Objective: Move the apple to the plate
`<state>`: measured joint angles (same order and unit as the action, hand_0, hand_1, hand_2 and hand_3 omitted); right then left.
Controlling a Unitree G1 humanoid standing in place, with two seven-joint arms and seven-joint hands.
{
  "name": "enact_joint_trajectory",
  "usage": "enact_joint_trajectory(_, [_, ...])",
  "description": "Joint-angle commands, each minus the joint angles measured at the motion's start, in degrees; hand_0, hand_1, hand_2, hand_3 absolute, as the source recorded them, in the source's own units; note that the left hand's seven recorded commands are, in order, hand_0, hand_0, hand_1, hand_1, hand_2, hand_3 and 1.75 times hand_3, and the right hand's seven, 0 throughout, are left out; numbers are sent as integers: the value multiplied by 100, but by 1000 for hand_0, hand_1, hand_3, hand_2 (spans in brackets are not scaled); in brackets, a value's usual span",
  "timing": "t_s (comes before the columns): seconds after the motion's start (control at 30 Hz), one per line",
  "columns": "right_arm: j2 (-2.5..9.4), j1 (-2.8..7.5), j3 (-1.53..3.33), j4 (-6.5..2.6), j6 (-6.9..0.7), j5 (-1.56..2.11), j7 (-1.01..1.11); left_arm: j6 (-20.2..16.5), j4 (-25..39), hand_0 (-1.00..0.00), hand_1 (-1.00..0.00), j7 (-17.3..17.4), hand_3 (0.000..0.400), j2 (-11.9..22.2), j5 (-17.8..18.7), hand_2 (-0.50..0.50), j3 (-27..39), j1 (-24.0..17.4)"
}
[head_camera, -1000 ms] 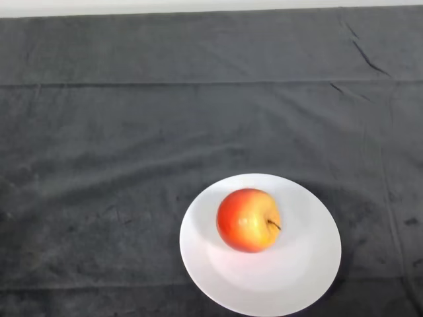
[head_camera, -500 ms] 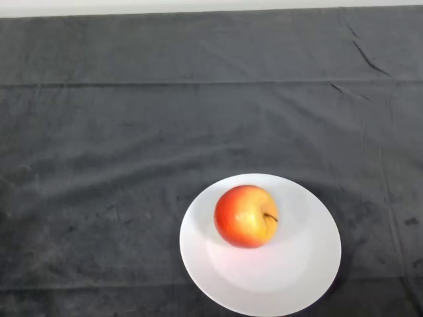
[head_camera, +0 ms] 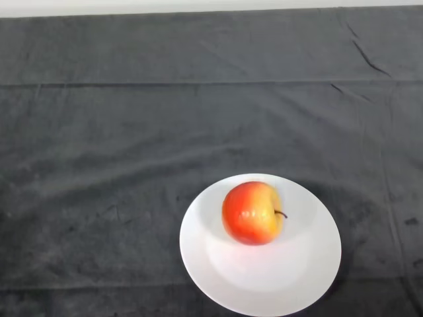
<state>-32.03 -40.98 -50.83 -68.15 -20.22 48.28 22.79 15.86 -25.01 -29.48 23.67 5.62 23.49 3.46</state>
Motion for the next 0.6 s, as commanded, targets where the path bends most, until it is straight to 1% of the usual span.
enact_joint_trajectory(0.03, [-66,27,-104,9,33,96,17,93,-163,0,0,-41,0,254,-87,0,228,148])
enact_joint_trajectory(0.6, [-66,27,-104,8,33,95,17,76,-118,0,0,-24,0,242,-72,0,247,137])
